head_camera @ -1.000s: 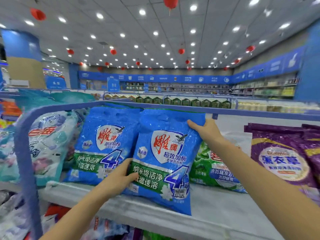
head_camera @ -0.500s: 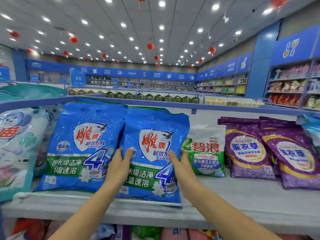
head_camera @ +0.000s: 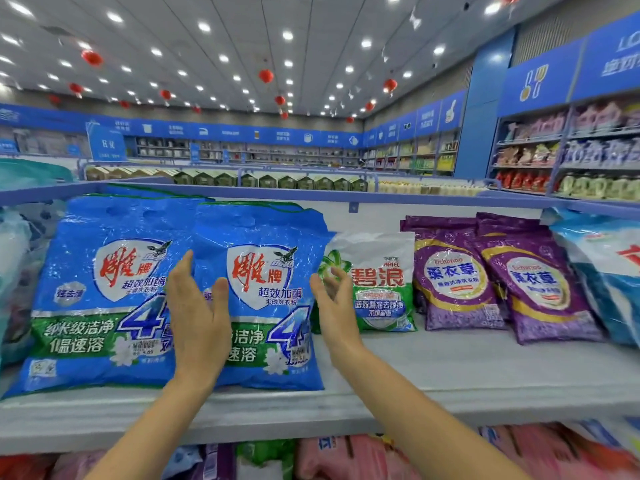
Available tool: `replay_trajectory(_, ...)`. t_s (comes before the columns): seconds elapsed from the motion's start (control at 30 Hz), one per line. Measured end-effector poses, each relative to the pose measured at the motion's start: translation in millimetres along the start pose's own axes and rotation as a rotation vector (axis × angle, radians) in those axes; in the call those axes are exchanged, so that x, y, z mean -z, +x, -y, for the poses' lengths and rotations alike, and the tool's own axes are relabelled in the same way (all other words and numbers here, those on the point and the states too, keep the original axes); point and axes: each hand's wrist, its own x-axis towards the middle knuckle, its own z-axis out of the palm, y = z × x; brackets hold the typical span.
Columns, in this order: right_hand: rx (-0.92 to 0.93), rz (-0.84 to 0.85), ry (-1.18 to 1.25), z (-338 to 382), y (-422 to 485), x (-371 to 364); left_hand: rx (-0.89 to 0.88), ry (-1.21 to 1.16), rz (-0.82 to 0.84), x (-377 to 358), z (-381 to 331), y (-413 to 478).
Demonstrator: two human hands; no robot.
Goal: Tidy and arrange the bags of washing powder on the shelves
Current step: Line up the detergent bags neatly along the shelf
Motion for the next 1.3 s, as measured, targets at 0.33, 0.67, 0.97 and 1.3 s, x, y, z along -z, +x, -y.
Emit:
replay_trajectory(0.33,0.38,-0.384,-0.215,66.6,-96.5,225.9,-0.189,-0.397,0.323,-62.4,-104.5,-65.9)
replay_trajectory(0.67,0.191,-0.879,-0.391,82.7,-307.9,500.7,0.105,-0.528,0.806,-169.2,-156.4,-262.2)
replay_trajectory(0.97,-0.026,-1.086,-0.468,75.8,-439.7,621.3,0.391,-0.493,0.985,-236.1,-211.2,-433.0)
replay_trajectory(1.3,-0.169,-1.147,-0.47,54.5,-434.1,733.3,0.432,-0.542,1.108,-339.2,-264.6,-488.0)
